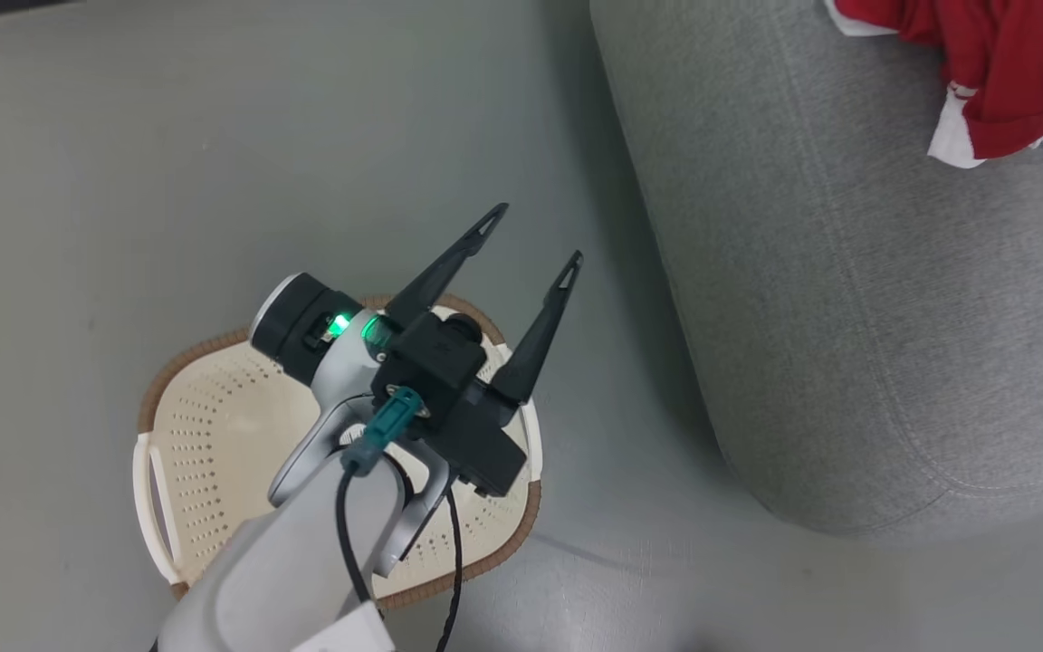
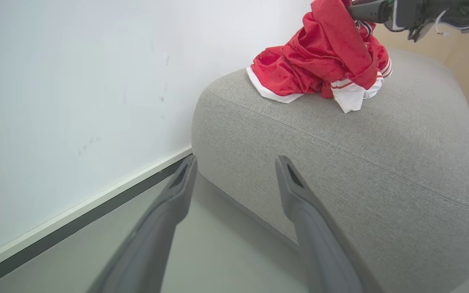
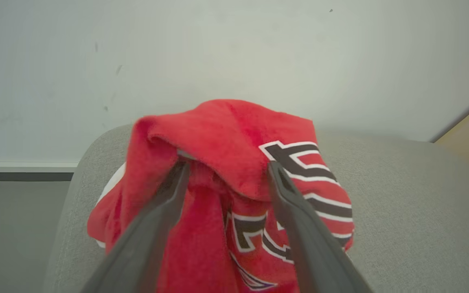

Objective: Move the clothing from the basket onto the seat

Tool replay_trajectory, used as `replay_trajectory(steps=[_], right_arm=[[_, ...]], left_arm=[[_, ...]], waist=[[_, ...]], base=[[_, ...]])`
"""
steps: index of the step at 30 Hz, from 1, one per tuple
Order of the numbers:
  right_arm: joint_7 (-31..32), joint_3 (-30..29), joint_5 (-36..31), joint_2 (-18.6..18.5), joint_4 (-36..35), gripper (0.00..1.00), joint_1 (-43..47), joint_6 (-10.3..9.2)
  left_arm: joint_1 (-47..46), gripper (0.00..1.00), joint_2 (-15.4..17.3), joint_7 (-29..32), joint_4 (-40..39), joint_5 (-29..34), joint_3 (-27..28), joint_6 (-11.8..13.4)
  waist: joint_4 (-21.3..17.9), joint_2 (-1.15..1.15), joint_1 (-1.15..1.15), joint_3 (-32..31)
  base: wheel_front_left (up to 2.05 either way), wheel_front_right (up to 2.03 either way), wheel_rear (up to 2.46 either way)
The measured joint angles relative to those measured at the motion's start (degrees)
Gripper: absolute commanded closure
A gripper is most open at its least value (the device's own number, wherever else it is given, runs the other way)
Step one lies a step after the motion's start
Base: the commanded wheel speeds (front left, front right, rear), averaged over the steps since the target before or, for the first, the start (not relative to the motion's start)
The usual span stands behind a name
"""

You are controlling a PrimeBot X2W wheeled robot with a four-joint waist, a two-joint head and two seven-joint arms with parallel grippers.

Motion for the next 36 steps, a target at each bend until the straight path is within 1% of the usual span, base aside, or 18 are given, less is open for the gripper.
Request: replay_trajectory(steps=[9,14,20,25,30,32,36], right_arm=[[-0.34,0.52,-0.54,0.08,-2.35,0.0,6.58,1.25],[-0.38,-0.31,-0.48,-0.11,-6.05,0.0,11.97,1.27],[-0.4,-1.78,0.03,0.21,-11.61,0.0,19.53,1.15],[-0.4,-3.22,1.03,2.23,-17.39,0.0,27.01,0.07],[-0.4,-5.25,1.6,3.07,-23.48,0.0,34.63,-2.47],[-0.4,-5.89,1.87,3.19,-25.8,0.0,38.2,-2.96],[-0.38,-6.55,2.24,4.03,-30.32,0.0,45.53,-5.16]], left_arm=[[3.11,0.0,-0.07,-3.92,3.04,-3.55,3.1,1.04],[5.01,0.0,-0.33,-5.57,4.36,-5.63,5.66,2.61],[9.71,0.0,0.86,-6.73,5.99,-7.21,9.81,4.32],[14.31,0.0,1.78,-7.39,6.86,-9.2,12.99,5.26],[18.81,0.0,2.38,-7.84,7.68,-10.07,15.5,5.95],[20.52,0.0,2.38,-7.86,7.87,-10.29,16.04,6.05],[24.82,0.0,2.88,-8.09,7.71,-10.63,17.78,6.14]], waist=[[-0.5,-0.01,0.0,-6.03],[-0.08,-0.01,-0.01,-9.96],[1.3,-0.01,-0.01,-14.75],[3.11,-0.01,-0.01,-18.72],[5.26,-0.02,-0.01,-22.72],[6.16,-0.01,-0.02,-24.31],[7.95,-0.02,-0.01,-27.63]], base=[[0.0,0.0,0.0],[0.0,0.0,0.0],[0.0,0.0,0.0],[0.0,0.0,0.0],[0.0,0.0,0.0],[0.0,0.0,0.0],[0.0,0.0,0.0]])
